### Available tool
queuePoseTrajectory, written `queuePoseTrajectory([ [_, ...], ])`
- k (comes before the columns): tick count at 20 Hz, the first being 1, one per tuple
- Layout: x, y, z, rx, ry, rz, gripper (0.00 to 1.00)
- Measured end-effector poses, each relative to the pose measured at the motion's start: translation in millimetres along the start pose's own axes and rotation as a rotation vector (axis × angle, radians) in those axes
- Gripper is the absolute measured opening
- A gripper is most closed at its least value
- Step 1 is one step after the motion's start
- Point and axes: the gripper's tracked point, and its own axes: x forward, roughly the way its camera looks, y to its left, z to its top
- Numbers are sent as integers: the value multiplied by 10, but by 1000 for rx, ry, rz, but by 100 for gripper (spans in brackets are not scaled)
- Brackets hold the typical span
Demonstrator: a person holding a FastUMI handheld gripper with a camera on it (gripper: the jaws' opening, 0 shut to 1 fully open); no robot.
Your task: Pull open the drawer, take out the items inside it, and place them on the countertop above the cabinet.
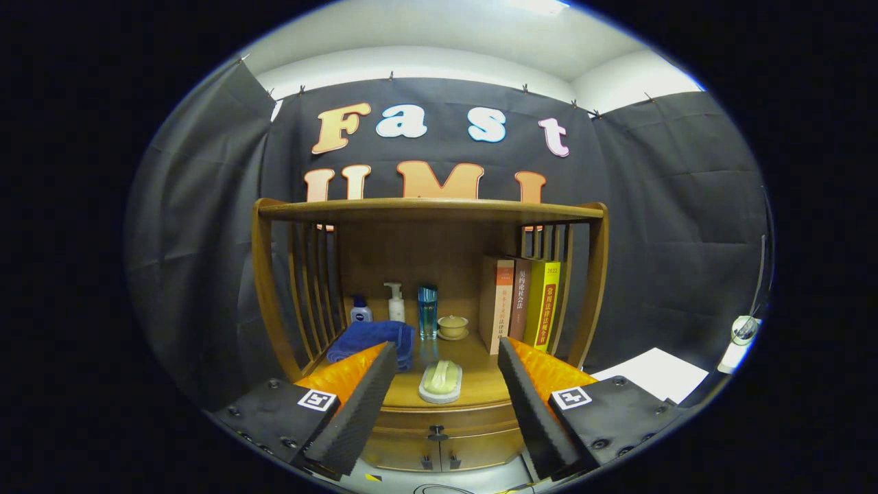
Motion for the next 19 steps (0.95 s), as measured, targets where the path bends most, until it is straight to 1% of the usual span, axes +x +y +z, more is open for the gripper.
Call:
queuePoseTrajectory([
  [9,14,125,-178,-9,32,12,99],
  [16,-2,227,-193,-26,33,23,99],
  [19,-3,188,-172,-25,31,12,99],
])
